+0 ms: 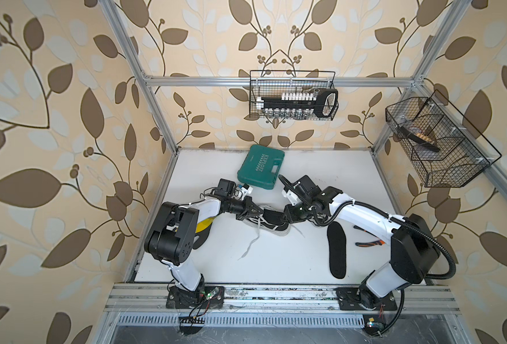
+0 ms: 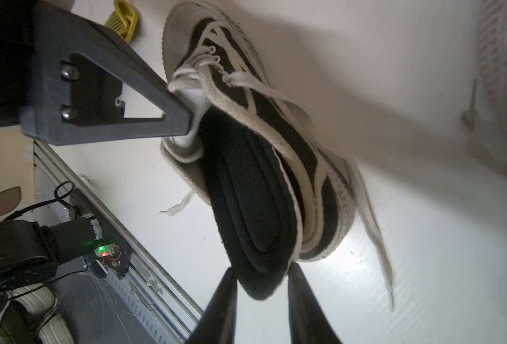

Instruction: Insert the insole into the shoe

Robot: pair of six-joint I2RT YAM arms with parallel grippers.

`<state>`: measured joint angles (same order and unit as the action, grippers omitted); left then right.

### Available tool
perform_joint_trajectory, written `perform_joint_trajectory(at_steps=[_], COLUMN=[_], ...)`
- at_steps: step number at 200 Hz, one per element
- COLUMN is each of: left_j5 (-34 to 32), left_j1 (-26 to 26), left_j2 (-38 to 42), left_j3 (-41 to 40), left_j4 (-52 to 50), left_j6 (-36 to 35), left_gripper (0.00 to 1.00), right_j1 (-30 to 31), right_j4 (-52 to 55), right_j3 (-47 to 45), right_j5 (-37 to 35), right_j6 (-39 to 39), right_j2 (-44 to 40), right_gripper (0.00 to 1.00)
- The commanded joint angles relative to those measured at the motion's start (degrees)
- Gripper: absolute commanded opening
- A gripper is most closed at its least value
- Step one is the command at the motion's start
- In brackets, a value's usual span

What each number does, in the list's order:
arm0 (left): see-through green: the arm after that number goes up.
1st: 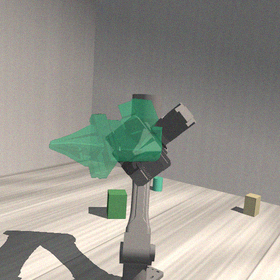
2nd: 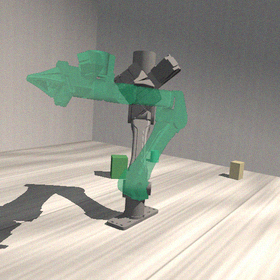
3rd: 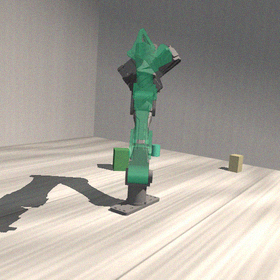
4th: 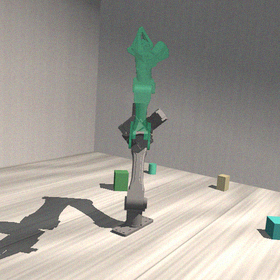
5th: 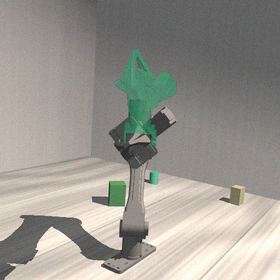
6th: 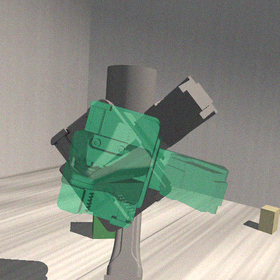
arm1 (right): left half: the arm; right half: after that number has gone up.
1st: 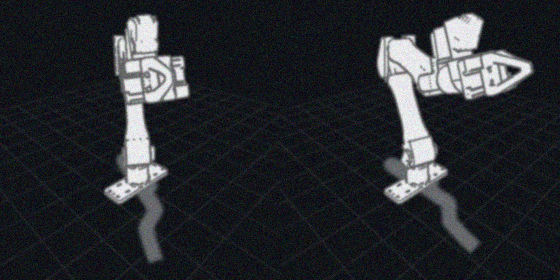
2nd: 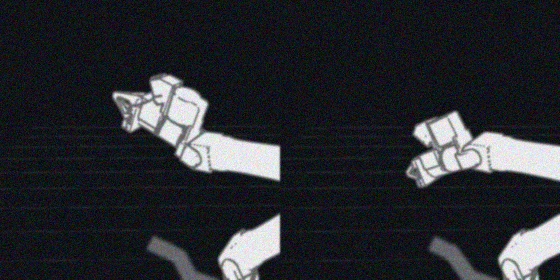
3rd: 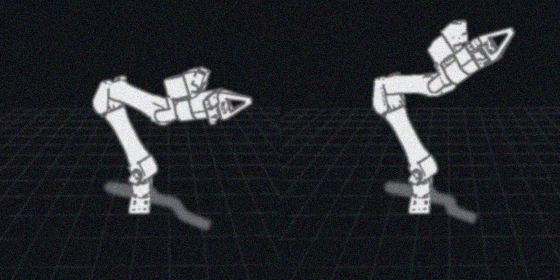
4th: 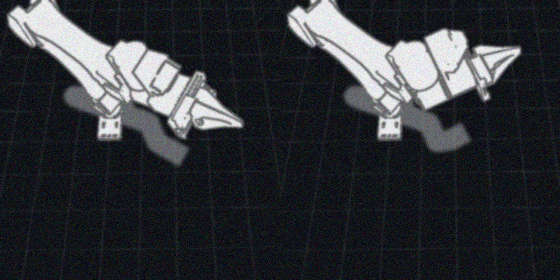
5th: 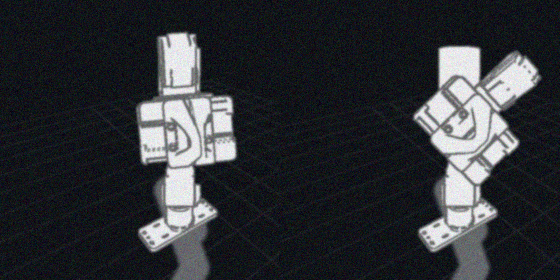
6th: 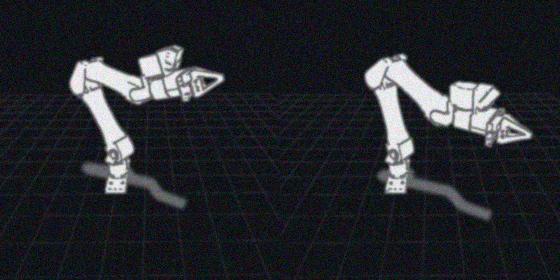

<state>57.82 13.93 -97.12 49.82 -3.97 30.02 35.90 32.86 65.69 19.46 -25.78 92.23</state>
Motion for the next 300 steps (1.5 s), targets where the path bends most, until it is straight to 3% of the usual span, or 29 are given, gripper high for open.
perform_joint_trajectory(at_steps=[1, 35, 70, 87, 125, 187, 237, 300], left_j5=[0.0, 0.1, 0.4, 0.2, 0.2, -0.2, 0.3, -0.3], left_j1=[0.4, 0.4, 0.5, 0.5, 0.5, 0.5, 0.5, 0.5], left_j2=[2.5, 2.5, 2.2, 2.6, 3.6, 3.6, 3.7, 4.6], left_j3=[-0.4, -0.3, -0.6, -0.9, -1.0, -0.7, -1.4, -1.9], left_j4=[-0.8, -0.4, 1.0, 1.0, 0.1, -0.5, 1.7, 1.8], left_j6=[-1.4, -1.4, -0.3, -0.4, -0.8, -1.1, 0.6, 0.9], left_gripper=[0.00, 0.00, 0.00, 0.00, 0.00, 0.00, 0.00, 0.00], right_j1=[-1.4, -2.2, -2.7, -2.8, -3.7, -4.3, -4.2, -2.1], right_j4=[-6.1, -4.3, -11.7, -11.3, -9.7, -11.0, -10.7, -9.8], right_j3=[-2.8, -4.1, -5.8, -3.5, -6.1, -5.8, -6.7, -6.3], right_j5=[5.3, 5.4, 10.5, 11.8, 11.8, 13.0, 11.9, 11.2], right_j6=[-3.5, -2.1, -3.7, -3.5, -1.9, -2.9, -3.9, -4.5], right_j2=[-1.0, -2.6, -1.3, 0.8, 0.2, 1.7, 1.0, 0.5], right_gripper=[0.28, 0.29, 0.14, 0.12, 0.21, 0.17, 0.28, 0.30])
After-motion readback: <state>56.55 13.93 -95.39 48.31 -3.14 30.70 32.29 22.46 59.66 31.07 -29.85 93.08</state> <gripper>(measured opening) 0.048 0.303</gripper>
